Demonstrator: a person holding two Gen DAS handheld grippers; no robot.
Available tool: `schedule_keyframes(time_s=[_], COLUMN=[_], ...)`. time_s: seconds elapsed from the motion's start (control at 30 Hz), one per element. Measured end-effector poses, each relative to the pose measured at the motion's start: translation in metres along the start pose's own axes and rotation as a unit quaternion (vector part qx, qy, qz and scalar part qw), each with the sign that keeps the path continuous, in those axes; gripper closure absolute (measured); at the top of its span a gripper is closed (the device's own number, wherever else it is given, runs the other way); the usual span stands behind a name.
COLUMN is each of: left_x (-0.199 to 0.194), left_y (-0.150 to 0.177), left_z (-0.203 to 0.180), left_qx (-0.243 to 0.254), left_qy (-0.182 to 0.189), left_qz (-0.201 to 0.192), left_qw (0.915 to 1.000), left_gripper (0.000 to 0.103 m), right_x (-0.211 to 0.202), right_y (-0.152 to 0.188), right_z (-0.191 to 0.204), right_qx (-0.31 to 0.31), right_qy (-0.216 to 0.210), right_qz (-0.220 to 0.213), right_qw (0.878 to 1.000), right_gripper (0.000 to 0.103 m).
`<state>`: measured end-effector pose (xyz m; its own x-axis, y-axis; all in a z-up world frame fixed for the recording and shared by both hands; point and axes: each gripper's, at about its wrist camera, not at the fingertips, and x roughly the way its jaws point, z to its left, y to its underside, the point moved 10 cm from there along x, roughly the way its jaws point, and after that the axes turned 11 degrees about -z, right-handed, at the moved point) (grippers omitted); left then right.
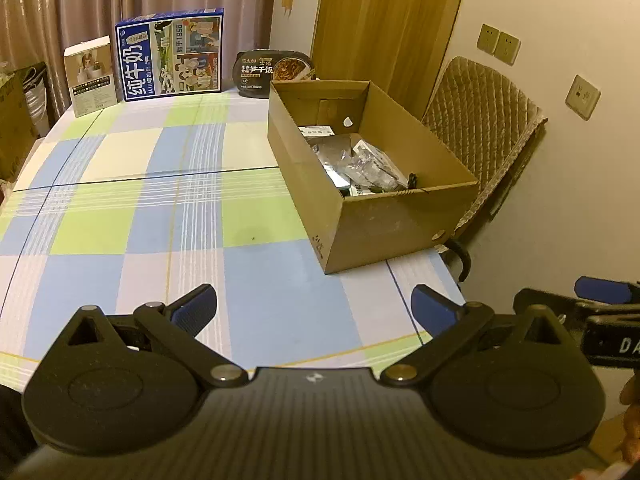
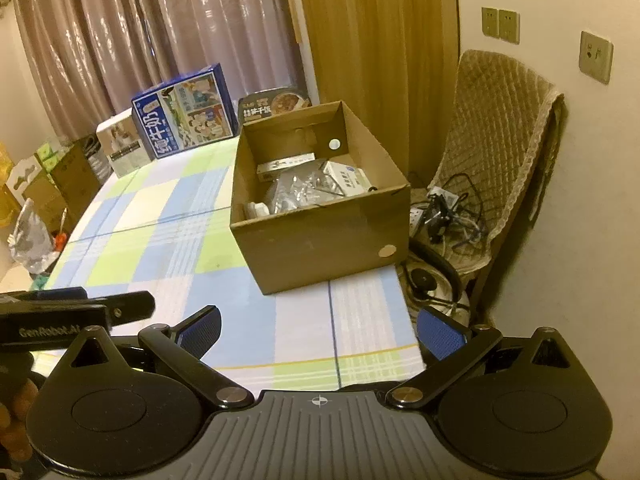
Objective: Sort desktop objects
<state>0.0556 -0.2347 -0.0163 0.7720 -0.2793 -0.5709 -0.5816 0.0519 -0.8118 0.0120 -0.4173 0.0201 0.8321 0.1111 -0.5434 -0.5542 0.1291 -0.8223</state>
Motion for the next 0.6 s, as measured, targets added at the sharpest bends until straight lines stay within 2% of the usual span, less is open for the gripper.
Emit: schedule_keyframes(time_s=[0.6], left_x=[0.0028], left_y=[0.0032], left_z=[-0.001], left_qx=[0.006], left_qy=[-0.002], left_qz=[0.002], left_qw=[1.0], left_gripper=[0.001], right_x=[0.002], right_y=[0.0015], right_z=[0.0005], right_qx=[-0.001], right_qy=[0.001], right_qz=[0.002], right_qw=[1.0], right_gripper=[0.002])
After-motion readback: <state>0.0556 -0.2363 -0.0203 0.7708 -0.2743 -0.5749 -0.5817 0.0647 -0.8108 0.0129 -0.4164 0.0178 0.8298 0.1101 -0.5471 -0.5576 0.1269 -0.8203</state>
